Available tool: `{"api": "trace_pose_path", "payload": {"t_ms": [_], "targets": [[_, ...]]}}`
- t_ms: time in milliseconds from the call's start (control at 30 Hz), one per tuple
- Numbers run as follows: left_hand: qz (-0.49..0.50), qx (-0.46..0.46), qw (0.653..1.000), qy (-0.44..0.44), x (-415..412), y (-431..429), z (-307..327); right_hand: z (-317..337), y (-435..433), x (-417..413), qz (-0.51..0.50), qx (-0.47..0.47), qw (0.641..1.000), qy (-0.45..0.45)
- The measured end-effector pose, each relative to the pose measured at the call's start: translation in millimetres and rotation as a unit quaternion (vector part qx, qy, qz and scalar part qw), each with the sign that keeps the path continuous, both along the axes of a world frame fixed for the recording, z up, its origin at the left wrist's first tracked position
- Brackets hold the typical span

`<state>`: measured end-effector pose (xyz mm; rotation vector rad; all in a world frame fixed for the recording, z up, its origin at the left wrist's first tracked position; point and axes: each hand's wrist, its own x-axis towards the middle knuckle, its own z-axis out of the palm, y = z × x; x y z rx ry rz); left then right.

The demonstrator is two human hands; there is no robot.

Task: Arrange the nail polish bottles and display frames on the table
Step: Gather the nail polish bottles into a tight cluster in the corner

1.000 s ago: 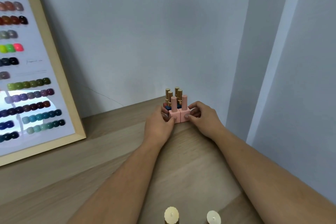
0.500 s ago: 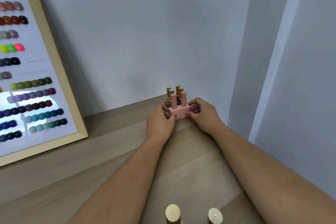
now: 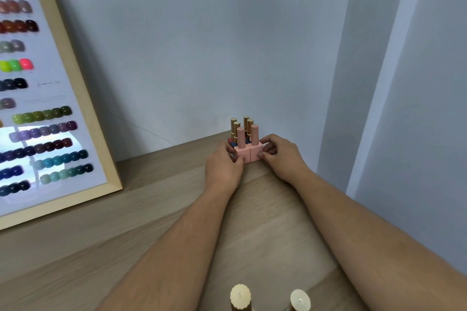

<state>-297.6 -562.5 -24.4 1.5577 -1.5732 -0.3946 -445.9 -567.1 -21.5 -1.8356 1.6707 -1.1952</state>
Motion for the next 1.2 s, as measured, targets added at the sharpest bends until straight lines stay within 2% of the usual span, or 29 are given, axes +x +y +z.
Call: {"api": "trace_pose_path", "payload": {"t_ms": [533, 700, 867, 1100, 1200], "targets": [[0.007, 0.005, 1.0, 0.015, 1, 9, 4, -1, 6, -1, -0.009, -0.009, 1.0, -0.002], [-0.044, 0.013, 0.998, 0.047, 5, 44, 7, 1, 40, -2, 0.003, -0.013, 1.0, 0.011], [-0.109, 0.04, 0.99, 0.085, 19, 94, 18, 14, 94, -13, 0.023, 0.001, 1.0, -0.017], [-0.248, 0.042, 0.964, 0.085, 55, 173, 66, 89, 192, -47, 0.132, 0.041, 0.99, 0.012], [-0.285, 0.045, 0.955, 0.067, 65, 205, 81, 116, 234, -57, 0.164, 0.073, 0.982, 0.057]]}}
